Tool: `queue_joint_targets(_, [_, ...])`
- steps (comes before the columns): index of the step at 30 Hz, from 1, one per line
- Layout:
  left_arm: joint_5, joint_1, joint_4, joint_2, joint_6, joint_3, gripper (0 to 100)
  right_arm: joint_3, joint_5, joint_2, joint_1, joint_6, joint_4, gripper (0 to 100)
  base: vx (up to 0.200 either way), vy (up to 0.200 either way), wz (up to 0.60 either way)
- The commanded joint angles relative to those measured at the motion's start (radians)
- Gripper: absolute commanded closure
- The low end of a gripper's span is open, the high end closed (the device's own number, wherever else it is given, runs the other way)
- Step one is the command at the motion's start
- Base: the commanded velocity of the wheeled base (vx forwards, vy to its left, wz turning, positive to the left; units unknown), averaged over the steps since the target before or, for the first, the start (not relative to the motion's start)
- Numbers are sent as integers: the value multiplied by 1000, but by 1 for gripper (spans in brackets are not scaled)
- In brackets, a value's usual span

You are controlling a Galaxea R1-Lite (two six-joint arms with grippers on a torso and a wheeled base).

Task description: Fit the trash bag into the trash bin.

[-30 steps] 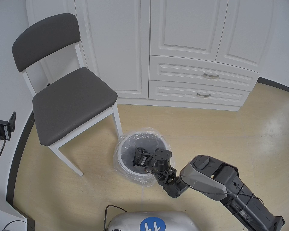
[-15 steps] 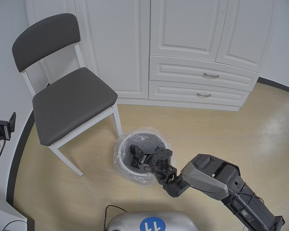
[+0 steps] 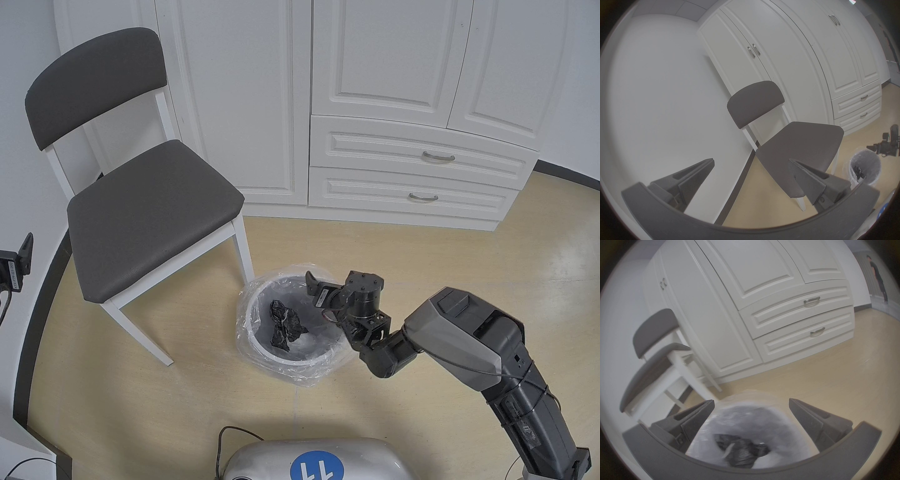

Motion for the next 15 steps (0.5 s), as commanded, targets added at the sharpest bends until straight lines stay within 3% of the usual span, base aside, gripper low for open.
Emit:
queue_joint_targets(1, [0,0,1,8,1,0,0,-38,1,-4,-54,-26,62,0,0,0,0])
queue_joint_targets(11, [0,0,0,11,2,0,0,-19,17,15,-66,-64,77,0,0,0,0])
queue_joint_targets(15, [0,0,0,10,2,0,0,68,18,-21,-63,-104,71,0,0,0,0])
